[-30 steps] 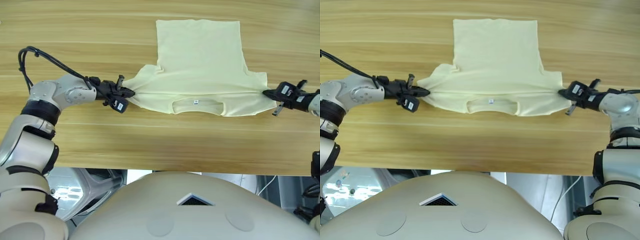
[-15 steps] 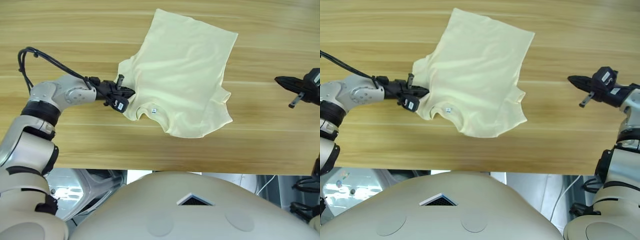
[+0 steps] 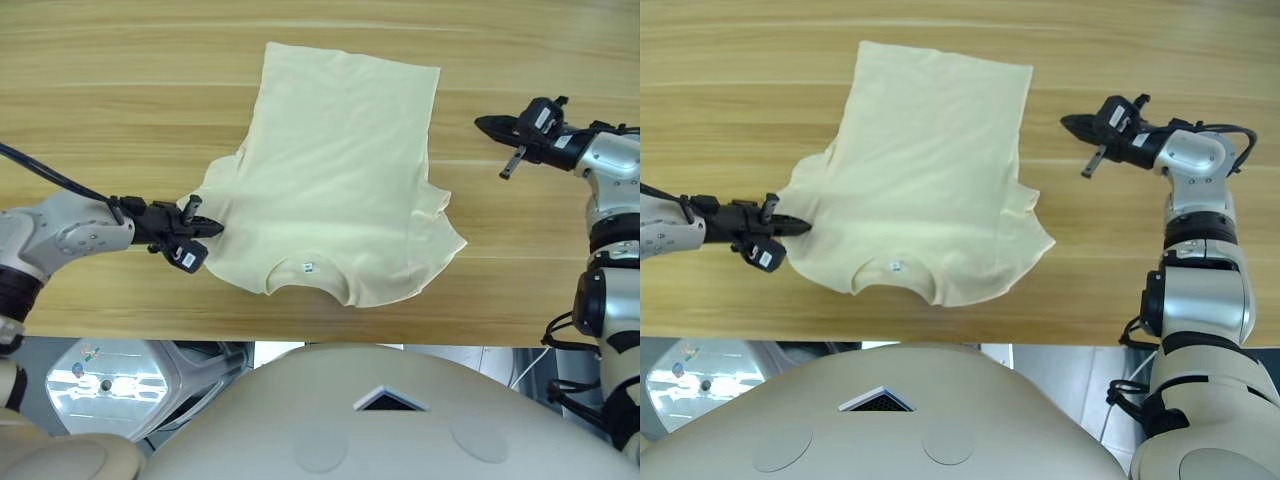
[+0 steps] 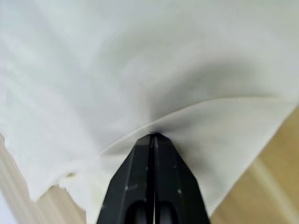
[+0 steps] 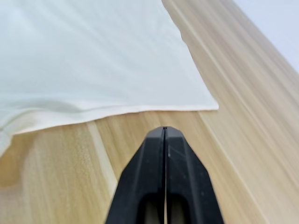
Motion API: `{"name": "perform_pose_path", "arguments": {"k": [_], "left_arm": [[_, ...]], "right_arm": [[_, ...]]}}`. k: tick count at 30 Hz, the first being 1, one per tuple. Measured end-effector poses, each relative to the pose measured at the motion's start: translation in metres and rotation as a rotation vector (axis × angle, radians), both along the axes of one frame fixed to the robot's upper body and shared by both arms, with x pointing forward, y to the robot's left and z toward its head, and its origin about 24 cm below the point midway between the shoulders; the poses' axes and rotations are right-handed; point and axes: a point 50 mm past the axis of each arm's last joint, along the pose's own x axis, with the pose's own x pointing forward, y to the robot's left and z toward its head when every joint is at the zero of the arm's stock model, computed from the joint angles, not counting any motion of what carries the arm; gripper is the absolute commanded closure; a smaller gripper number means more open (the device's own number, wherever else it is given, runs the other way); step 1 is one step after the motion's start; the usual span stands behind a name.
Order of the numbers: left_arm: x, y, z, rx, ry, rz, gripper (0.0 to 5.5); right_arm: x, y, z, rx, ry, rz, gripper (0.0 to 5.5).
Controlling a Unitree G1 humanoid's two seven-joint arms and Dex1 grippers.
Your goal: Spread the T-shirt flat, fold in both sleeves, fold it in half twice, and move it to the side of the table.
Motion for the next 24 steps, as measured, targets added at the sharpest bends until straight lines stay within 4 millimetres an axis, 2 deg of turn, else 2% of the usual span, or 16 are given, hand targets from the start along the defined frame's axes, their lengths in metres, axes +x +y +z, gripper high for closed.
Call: {"name": "perform_pose_path", "arguments": {"k": [3, 9, 13, 21, 24], "left_arm": [[-0.016, -0.011, -0.002, -0.062, 0.068, -0.008, 5.5], [-0.015, -0.023, -0.002, -0.141, 0.092, 0.013, 5.5], [-0.009, -0.021, 0.002, -0.132, 0.067, 0.027, 5.5], [0.003, -0.015, 0.02, -0.111, -0.058, 0.047, 5.5], [0.001, -0.011, 0.035, -0.113, -0.07, 0.051, 5.0]], "right_arm": [[0.0, 0.006, -0.007, -0.001, 0.025, 0.006, 5.49], [-0.001, 0.015, -0.019, -0.018, 0.066, 0.031, 5.49], [-0.002, 0.022, -0.024, -0.017, 0.079, 0.049, 5.49], [-0.006, 0.02, -0.03, -0.027, 0.104, 0.051, 5.49], [-0.007, 0.019, -0.031, -0.025, 0.111, 0.046, 5.5]]}}
